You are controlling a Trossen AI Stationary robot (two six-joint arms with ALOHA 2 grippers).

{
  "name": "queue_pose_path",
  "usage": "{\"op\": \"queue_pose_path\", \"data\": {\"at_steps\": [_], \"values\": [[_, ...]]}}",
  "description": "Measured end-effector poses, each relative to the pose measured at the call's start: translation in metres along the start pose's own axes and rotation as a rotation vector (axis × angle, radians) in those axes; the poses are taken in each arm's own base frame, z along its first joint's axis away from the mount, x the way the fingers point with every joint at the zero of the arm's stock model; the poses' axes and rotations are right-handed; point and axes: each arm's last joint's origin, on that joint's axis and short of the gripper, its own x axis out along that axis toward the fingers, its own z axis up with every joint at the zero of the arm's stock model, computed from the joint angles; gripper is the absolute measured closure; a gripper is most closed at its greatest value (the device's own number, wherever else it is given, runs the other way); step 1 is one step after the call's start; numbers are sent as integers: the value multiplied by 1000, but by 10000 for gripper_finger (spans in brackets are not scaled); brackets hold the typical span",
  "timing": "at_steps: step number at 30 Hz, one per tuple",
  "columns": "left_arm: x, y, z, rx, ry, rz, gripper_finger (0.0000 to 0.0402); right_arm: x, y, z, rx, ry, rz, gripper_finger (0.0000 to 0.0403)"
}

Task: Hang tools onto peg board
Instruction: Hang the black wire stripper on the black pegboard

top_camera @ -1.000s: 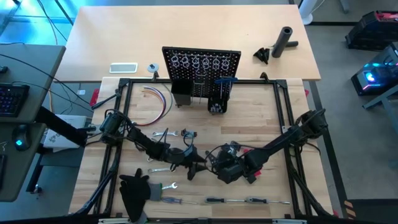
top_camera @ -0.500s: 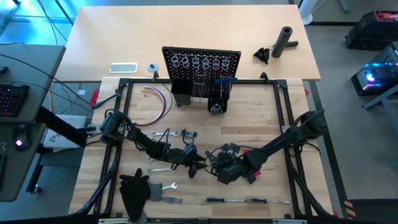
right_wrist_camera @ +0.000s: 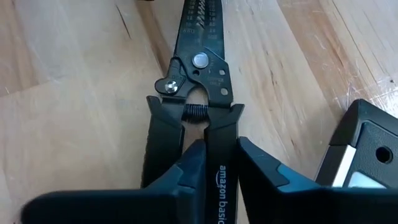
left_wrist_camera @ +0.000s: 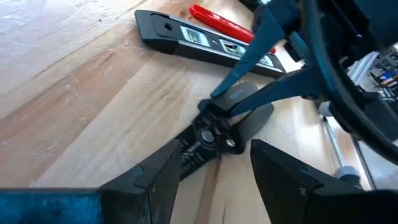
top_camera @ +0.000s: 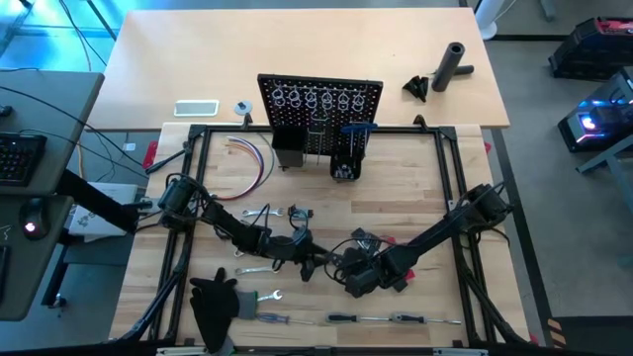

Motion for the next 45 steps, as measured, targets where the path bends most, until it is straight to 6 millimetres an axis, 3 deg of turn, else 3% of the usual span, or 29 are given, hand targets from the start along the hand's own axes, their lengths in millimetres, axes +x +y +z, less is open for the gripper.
{"op": "queue_pose_path", "data": {"at_steps": [15, 26, 41, 45], "values": [[0, 4, -3, 72, 41, 34, 213, 1, 3, -4, -20, -30, -23, 352], [-2, 3, -9, 450, 55, 63, 213, 0, 5, -5, -39, -40, -13, 352], [6, 3, -7, 604, 223, 159, 215, 1, 6, -1, -98, -61, 13, 352], [9, 2, -3, 658, 310, 170, 247, 1, 7, -1, -99, -68, 19, 352]]}}
